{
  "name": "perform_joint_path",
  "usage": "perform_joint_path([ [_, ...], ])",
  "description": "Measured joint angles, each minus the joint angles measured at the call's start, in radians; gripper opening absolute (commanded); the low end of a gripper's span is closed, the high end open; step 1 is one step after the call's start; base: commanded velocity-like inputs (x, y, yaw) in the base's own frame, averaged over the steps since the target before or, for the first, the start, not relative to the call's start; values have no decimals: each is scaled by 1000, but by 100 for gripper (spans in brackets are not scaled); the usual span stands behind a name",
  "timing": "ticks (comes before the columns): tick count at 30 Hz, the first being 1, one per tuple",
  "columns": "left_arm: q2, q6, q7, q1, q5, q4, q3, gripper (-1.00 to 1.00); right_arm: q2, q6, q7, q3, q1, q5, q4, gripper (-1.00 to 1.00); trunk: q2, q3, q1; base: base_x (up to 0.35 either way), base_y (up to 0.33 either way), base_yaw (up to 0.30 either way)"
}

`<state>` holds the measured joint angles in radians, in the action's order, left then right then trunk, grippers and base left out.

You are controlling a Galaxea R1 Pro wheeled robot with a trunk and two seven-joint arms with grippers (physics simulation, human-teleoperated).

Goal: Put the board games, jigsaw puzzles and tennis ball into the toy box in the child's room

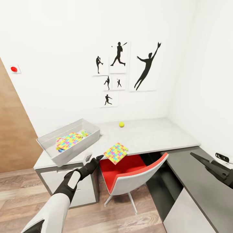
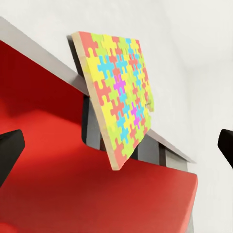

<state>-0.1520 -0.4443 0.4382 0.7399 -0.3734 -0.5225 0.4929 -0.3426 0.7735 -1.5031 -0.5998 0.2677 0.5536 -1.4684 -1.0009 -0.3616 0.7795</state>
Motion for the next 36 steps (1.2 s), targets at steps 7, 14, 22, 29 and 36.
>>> perform_joint_path([
  [7, 1, 0, 0, 0, -1, 1, 1, 100, 2, -1, 0, 0, 0, -2, 0, 100, -49, -22, 27, 0, 0, 0],
  [14, -1, 0, 0, 0, 0, 3, 1, 100, 9, -2, 1, 0, 0, -3, 0, 100, -98, -44, 54, 0, 0, 0],
  [22, -2, 1, 0, 0, 0, 7, 0, 100, 13, -3, 2, 0, 0, -7, 0, 100, -112, -50, 61, 0, 0, 0],
  [29, -3, 0, 1, 0, 0, 7, 0, 100, 15, -4, 3, 0, 0, -8, 0, 100, -112, -50, 61, 4, 0, 0],
  [36, -2, -4, 2, 0, 1, 8, -1, 100, 16, -5, 3, 0, 0, -9, 0, 100, -112, -50, 61, 96, -22, 0],
])
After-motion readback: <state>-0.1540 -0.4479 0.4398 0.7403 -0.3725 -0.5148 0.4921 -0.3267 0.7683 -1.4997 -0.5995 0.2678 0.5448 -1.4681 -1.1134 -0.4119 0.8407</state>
